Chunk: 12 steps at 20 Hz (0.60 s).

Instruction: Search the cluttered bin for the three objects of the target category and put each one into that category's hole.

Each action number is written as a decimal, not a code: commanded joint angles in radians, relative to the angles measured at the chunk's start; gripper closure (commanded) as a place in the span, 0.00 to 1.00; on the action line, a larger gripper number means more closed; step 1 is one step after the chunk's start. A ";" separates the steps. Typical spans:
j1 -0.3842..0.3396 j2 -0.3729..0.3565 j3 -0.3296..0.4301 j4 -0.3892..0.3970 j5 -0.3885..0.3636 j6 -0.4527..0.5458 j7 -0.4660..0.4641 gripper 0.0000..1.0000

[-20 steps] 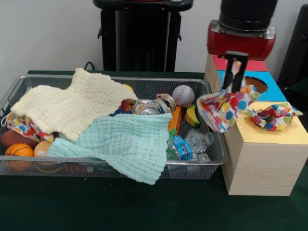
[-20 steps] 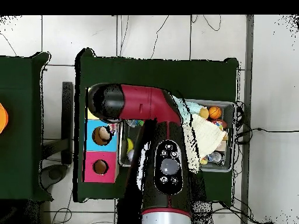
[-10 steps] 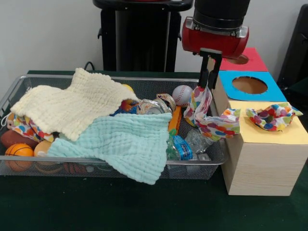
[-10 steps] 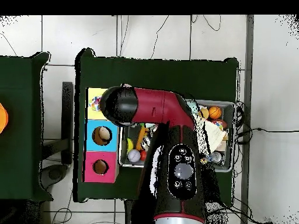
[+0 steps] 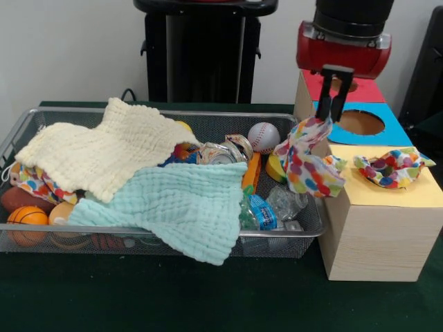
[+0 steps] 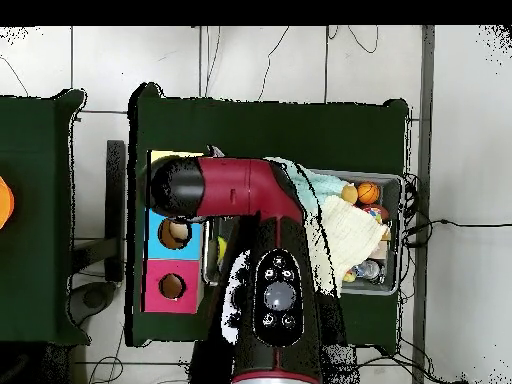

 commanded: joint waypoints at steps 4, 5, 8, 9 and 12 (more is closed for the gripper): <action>0.027 -0.126 0.040 0.044 0.035 0.283 0.070 1.00; 0.027 -0.136 0.037 0.043 0.037 0.294 0.069 1.00; 0.023 -0.139 0.038 0.051 0.040 0.269 0.070 1.00; 0.018 -0.138 0.042 0.056 0.042 0.255 0.066 1.00; 0.014 -0.140 0.048 0.046 0.046 0.264 0.067 1.00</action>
